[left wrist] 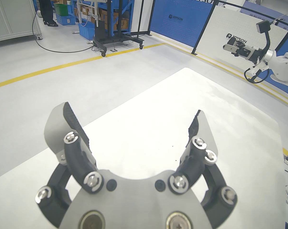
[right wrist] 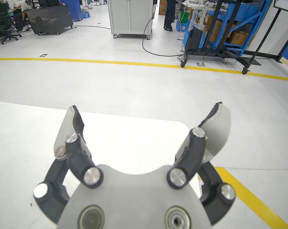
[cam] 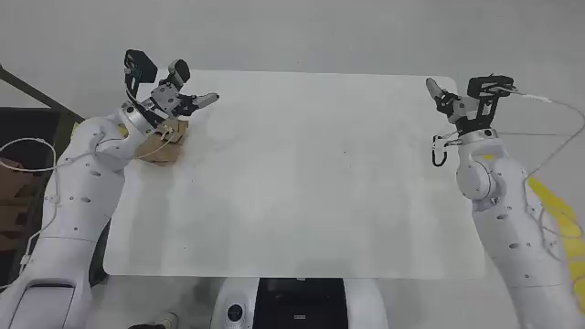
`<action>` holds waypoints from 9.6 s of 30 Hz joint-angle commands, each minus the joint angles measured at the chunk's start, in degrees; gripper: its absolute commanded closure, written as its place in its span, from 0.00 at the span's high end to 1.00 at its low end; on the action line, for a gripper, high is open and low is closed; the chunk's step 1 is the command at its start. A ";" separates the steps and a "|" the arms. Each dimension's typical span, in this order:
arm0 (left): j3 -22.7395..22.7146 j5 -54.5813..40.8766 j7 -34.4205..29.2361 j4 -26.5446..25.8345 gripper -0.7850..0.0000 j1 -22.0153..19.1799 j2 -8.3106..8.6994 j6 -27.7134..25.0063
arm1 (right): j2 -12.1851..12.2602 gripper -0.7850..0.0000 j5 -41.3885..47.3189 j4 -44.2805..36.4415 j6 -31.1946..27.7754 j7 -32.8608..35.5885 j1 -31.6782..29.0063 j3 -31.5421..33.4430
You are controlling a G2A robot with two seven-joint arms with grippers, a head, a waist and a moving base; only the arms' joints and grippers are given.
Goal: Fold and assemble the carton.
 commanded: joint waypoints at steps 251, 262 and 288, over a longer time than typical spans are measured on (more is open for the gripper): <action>23.03 -96.21 -80.85 25.70 0.00 -31.35 -16.25 24.14 | -1.18 1.00 68.58 8.50 -37.99 56.76 7.01 -13.58; 23.83 -97.18 -80.69 27.52 0.00 -32.33 -17.72 23.97 | -2.51 0.95 72.20 5.52 -38.54 52.42 6.44 -17.22; 22.96 -97.22 -81.59 33.14 0.00 -33.63 -19.54 24.87 | -3.74 0.25 76.17 5.81 -37.60 53.13 8.30 -19.29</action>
